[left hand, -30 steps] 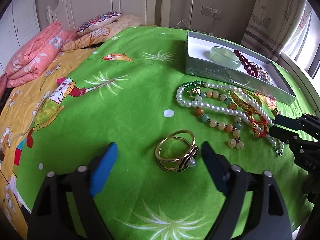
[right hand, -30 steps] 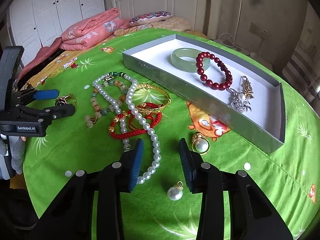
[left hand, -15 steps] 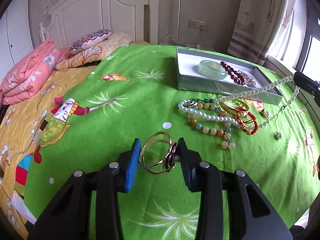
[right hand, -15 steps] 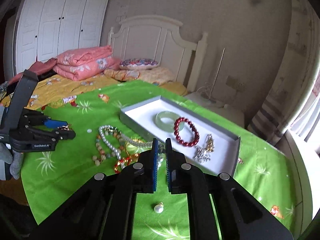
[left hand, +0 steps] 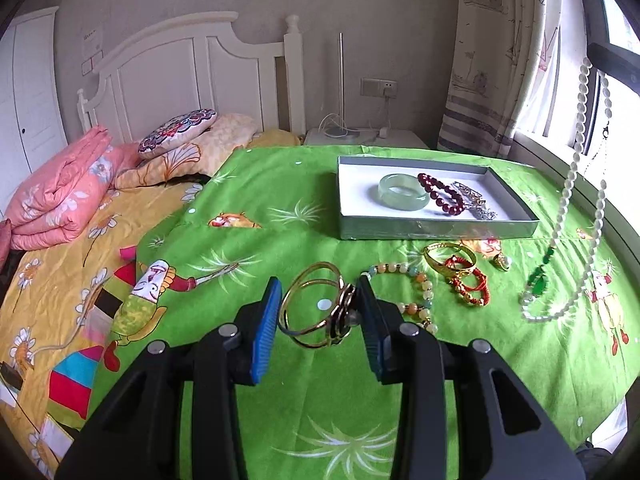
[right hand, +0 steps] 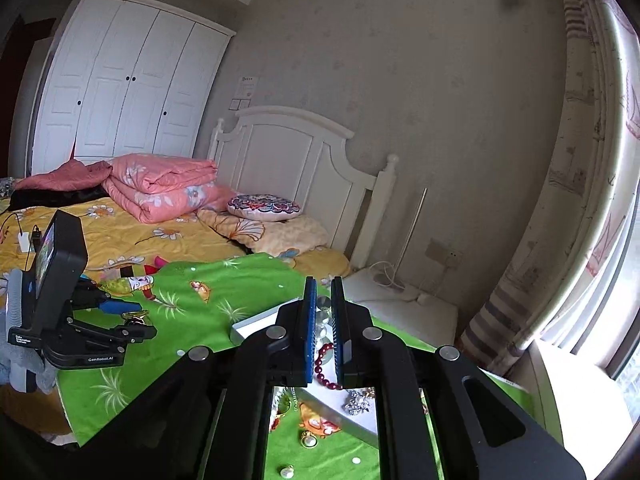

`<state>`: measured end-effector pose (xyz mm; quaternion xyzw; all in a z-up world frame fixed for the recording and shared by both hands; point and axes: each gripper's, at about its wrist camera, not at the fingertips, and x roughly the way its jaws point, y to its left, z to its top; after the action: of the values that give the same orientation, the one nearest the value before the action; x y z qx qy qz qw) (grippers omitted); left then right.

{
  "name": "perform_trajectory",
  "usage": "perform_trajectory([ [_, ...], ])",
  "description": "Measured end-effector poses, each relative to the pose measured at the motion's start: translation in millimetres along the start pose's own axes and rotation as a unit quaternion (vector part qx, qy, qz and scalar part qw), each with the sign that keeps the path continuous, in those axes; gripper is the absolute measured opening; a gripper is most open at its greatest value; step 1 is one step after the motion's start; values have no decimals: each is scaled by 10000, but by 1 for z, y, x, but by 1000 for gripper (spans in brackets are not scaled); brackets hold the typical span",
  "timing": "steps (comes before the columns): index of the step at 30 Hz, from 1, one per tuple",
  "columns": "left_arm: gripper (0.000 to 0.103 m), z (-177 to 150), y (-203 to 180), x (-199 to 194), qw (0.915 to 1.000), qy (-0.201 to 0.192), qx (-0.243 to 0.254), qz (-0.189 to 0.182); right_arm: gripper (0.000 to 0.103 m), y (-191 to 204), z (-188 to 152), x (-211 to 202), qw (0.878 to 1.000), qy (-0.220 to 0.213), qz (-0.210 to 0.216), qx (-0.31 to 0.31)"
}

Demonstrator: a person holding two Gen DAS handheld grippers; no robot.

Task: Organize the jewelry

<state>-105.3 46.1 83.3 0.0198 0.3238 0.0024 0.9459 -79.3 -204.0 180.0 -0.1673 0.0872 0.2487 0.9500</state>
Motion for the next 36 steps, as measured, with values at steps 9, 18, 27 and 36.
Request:
perform_trajectory([
  [9,37,19,-10,6,9993,20,197,-308,8,-13,9,1,9997,-6,-252,-30],
  [18,37,72,-33,52,9977,73,390,-551,8,-42,32,50,9982,232,-560,30],
  [27,37,113,-54,134,9962,423,392,-652,8,-57,40,124,9948,683,-749,-11],
  [36,38,115,-50,200,9940,883,133,-631,8,-81,19,171,9895,915,-1053,374],
])
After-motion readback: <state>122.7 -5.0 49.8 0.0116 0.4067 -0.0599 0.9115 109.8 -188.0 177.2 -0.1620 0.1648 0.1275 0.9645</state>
